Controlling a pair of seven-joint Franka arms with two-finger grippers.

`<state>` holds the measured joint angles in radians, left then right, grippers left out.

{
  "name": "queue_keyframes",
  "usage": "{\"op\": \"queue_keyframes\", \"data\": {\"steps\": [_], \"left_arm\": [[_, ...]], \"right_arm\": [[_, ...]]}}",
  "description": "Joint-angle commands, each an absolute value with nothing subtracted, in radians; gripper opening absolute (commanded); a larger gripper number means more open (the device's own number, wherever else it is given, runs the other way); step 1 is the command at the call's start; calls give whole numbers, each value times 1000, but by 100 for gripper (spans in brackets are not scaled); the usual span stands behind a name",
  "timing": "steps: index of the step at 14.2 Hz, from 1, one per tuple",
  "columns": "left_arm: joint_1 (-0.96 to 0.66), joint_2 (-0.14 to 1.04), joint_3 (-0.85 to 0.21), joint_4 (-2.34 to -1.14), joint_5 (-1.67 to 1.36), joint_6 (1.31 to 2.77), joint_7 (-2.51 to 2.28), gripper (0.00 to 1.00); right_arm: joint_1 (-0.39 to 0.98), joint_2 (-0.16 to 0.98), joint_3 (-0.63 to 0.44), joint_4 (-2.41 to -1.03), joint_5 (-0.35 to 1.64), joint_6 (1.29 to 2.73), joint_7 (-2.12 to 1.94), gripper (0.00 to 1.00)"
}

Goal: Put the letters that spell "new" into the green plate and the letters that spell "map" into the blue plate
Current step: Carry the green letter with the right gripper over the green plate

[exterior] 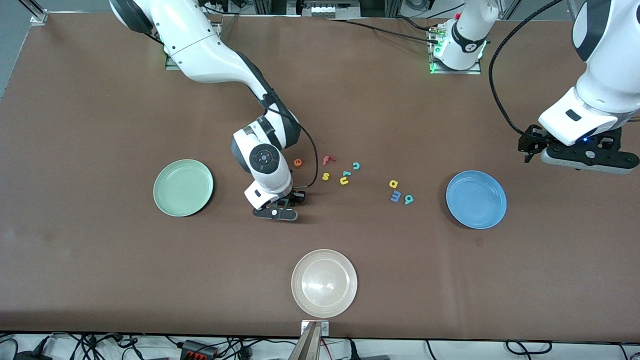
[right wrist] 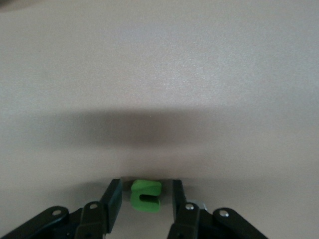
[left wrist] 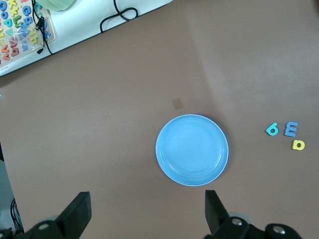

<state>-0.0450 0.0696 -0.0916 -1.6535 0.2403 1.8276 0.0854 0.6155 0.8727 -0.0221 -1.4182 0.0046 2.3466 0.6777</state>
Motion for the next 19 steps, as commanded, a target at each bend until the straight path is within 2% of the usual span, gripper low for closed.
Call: {"op": "queue_keyframes", "data": {"steps": [1, 4, 9, 11, 13, 16, 19], "left_arm": [[-38, 83, -91, -1621, 270, 1821, 95, 100], [-55, 94, -95, -1618, 310, 1833, 95, 100], [-120, 101, -98, -1588, 321, 1802, 80, 100], [-107, 100, -97, -1588, 316, 1799, 81, 100], [-106, 100, -88, -1588, 251, 1796, 65, 100], [-54, 97, -86, -1586, 65, 1743, -137, 100], [-48, 92, -92, -1583, 54, 1661, -253, 100]], "right_arm": [[621, 890, -26, -1396, 18, 2347, 686, 48], [621, 890, -26, -1394, 23, 2347, 686, 45], [621, 890, -25, -1397, 26, 2347, 686, 18], [620, 881, -26, -1397, 26, 2339, 686, 14], [612, 859, -26, -1396, 25, 2323, 684, 13], [563, 761, -34, -1405, 23, 2157, 620, 13], [464, 645, -35, -1509, 20, 2053, 439, 13]]}}
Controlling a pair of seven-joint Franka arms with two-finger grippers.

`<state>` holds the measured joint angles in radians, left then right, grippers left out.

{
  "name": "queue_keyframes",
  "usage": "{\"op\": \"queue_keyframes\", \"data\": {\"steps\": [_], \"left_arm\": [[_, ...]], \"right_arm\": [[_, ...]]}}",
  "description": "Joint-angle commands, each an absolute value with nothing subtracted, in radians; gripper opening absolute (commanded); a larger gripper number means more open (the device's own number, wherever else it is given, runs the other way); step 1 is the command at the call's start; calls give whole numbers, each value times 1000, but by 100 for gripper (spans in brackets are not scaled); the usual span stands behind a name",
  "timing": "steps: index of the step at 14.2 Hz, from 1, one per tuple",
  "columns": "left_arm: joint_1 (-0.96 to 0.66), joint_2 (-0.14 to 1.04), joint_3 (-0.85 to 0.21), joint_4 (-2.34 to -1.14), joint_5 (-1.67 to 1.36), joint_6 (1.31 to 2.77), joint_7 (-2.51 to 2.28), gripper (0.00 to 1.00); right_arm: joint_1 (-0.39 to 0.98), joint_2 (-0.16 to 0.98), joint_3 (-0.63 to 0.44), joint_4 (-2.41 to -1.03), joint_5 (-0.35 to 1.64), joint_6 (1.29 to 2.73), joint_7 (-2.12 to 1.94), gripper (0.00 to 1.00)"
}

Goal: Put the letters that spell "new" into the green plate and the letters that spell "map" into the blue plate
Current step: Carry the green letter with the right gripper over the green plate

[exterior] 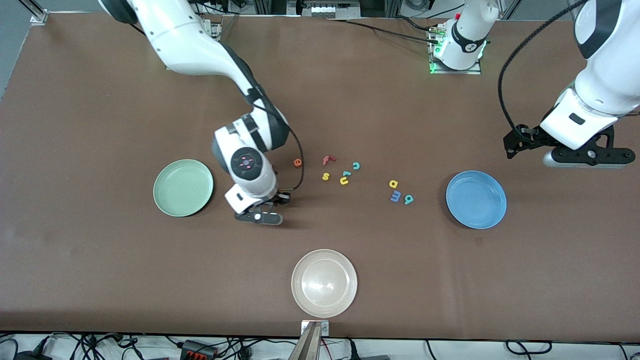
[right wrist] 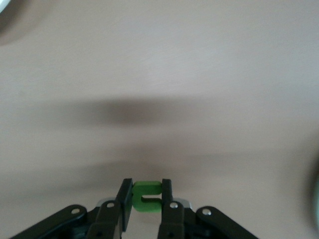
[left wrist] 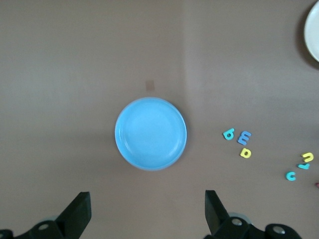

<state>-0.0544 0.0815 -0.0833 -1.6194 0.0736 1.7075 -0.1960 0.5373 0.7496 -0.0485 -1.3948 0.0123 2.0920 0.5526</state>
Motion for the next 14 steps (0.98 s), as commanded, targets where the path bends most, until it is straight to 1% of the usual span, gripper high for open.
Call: {"op": "queue_keyframes", "data": {"steps": [1, 4, 6, 10, 12, 14], "left_arm": [[-48, 92, -87, -1583, 54, 1661, -236, 100], [-48, 94, -83, -1582, 54, 1667, -160, 100], [-48, 94, -83, -1572, 54, 1667, -155, 100], [-49, 97, -84, -1569, 55, 1667, -155, 100], [-48, 95, -84, -1571, 54, 1666, -155, 100], [-49, 95, -84, -1569, 54, 1666, -155, 100]], "right_arm": [[430, 605, -35, -1567, 17, 2054, 386, 13], [323, 511, -35, -1719, 11, 2065, 241, 14], [269, 489, -37, -1772, 8, 2065, 164, 14], [204, 483, -37, -1830, 6, 2077, 107, 15], [198, 486, -37, -1877, 6, 2127, 106, 16], [195, 508, -37, -1891, 6, 2167, 106, 16]]}}
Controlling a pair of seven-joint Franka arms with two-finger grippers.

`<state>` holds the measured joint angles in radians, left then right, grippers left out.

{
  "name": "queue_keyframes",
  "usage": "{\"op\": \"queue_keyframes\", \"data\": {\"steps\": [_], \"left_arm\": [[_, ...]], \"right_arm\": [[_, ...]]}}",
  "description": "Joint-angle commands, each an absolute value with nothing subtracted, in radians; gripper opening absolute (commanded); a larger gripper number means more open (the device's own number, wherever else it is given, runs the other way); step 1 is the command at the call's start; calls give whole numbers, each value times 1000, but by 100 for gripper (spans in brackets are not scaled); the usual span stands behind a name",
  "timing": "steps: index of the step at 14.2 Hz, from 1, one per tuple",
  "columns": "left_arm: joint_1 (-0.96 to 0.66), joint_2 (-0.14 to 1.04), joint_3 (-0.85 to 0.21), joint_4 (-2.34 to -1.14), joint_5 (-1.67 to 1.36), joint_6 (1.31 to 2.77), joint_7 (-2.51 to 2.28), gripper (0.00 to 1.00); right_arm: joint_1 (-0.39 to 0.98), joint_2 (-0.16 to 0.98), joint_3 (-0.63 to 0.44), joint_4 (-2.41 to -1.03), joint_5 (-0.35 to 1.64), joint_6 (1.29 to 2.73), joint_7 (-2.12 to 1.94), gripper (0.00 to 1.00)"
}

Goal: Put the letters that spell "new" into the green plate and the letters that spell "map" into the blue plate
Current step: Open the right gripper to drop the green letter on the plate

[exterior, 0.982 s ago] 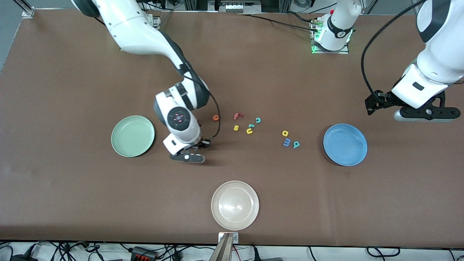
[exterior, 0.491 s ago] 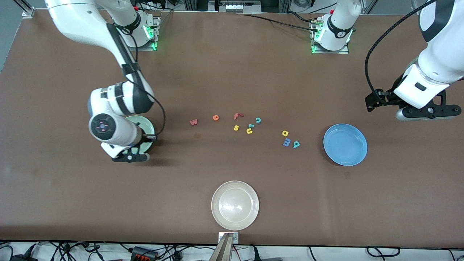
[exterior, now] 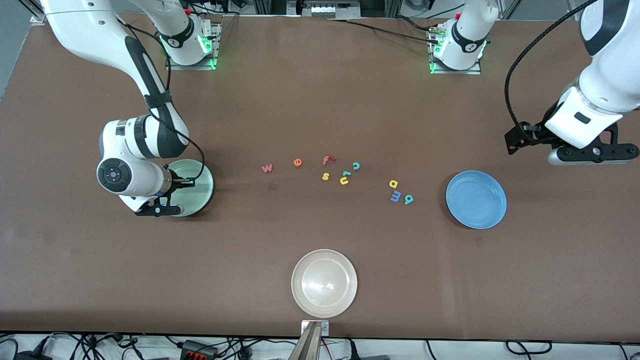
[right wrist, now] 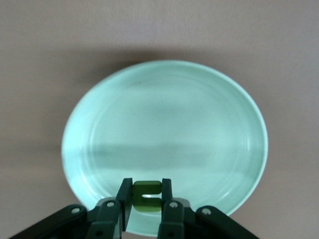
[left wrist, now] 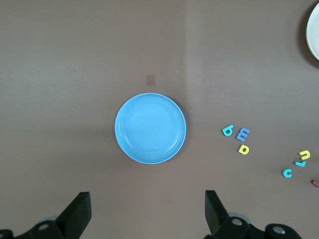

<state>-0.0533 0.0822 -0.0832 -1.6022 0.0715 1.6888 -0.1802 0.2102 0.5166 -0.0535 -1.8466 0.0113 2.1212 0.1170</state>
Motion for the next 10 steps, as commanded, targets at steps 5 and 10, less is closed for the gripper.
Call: {"op": "queue_keyframes", "data": {"steps": [5, 10], "left_arm": [[-51, 95, -94, -1569, 55, 1663, -156, 100], [-51, 95, -95, -1569, 55, 1660, -156, 100]], "right_arm": [[178, 560, -37, -1896, 6, 2206, 106, 58], [208, 488, -28, -1864, 9, 2172, 135, 100]]}}
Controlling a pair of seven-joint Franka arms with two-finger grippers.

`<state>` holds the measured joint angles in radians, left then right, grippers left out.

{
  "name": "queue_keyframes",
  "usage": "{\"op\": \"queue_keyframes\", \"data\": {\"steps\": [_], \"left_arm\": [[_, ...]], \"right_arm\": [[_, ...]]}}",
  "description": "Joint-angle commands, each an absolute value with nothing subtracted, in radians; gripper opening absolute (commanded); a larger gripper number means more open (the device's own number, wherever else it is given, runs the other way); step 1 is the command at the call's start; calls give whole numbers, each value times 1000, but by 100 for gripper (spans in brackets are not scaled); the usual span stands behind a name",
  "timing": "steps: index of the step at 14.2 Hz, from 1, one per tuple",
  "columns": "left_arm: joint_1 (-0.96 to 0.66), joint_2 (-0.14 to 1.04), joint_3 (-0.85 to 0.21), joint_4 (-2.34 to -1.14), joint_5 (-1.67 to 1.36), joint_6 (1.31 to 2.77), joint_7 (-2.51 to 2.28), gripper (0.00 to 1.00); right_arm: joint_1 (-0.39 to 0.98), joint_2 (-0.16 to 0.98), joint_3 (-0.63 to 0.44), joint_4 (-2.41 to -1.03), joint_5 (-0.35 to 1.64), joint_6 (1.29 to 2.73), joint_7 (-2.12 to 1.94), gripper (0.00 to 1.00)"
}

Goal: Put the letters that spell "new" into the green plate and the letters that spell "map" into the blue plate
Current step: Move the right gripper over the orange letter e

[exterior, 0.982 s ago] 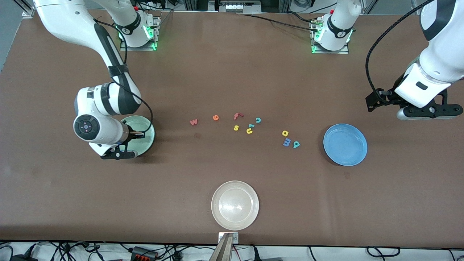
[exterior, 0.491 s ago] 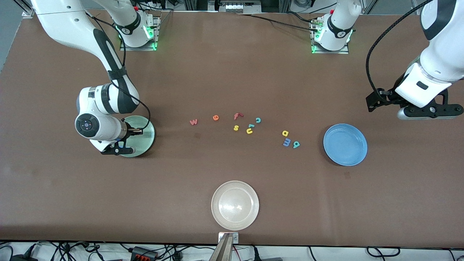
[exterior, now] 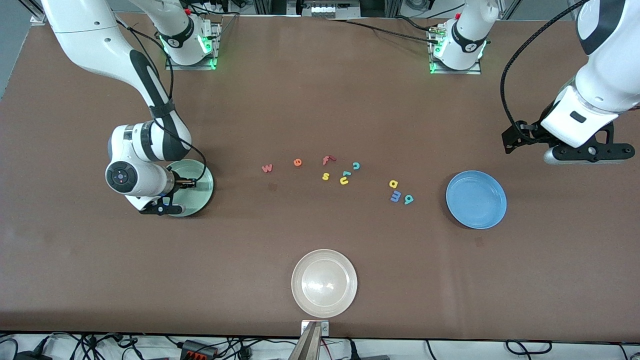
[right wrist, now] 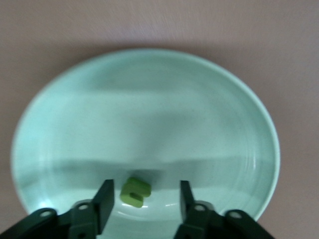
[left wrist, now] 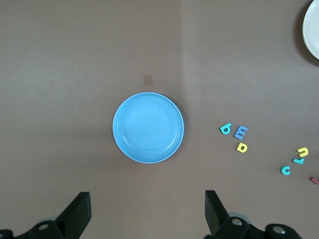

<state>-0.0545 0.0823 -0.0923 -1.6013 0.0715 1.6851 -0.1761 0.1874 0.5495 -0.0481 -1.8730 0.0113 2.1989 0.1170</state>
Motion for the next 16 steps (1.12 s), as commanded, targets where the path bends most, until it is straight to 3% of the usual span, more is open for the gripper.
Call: {"op": "queue_keyframes", "data": {"steps": [1, 9, 13, 16], "left_arm": [[-51, 95, -95, -1569, 55, 1661, -156, 100], [-49, 95, -94, -1566, 57, 1661, -156, 100], [-49, 95, -91, -1568, 57, 1660, -158, 100], [-49, 97, -92, -1568, 55, 1661, -164, 100]], "right_arm": [[245, 485, -28, -1835, 14, 2145, 173, 100], [555, 509, -26, -1793, 26, 2186, 406, 100], [702, 569, -26, -1790, 25, 2305, 627, 100], [753, 610, -26, -1790, 26, 2364, 666, 90]]}}
